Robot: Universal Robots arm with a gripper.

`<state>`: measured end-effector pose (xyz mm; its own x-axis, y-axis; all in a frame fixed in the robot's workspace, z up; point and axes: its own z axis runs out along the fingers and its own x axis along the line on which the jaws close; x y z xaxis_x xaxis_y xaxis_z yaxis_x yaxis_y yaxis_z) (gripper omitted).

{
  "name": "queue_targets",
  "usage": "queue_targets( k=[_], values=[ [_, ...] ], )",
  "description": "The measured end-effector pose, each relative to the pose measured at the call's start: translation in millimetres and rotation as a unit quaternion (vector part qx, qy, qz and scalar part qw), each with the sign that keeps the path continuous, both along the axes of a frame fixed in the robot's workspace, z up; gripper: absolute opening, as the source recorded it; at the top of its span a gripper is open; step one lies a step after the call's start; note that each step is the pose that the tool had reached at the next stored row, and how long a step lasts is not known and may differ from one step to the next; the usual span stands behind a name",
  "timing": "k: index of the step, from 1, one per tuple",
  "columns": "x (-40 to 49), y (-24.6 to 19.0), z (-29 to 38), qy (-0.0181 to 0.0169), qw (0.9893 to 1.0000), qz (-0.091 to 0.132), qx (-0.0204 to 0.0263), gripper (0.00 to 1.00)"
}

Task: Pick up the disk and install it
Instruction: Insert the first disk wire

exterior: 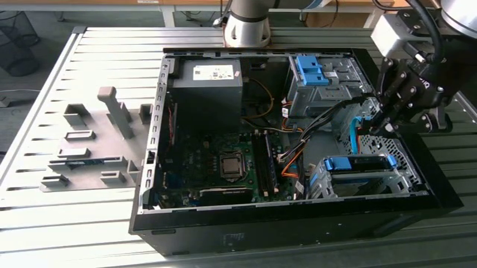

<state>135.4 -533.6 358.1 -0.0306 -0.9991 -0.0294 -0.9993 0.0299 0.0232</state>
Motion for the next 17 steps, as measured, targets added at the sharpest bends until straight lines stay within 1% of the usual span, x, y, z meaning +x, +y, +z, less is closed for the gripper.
queue_targets(
  k=[4,8,9,10,13,14,17],
  values=[
    [0.0,0.0,-4.0,0.0,1.0,0.0,0.0002,0.25],
    [0.0,0.0,-6.8,0.0,1.0,0.0,0.0024,0.25],
    [0.0,0.0,-7.0,0.0,1.0,0.0,0.0028,0.24],
    [0.0,0.0,-7.1,0.0,1.0,0.0,0.0032,0.17],
    [-0.3,-0.4,-7.2,-0.0001,1.0,0.0,0.0036,0.16],
    [-1.3,-1.0,-7.3,-0.0007,1.0,0.001,0.0036,0.16],
    [-5.9,-3.3,-7.3,-0.0046,1.0,0.001,0.0036,0.16]
  ],
)
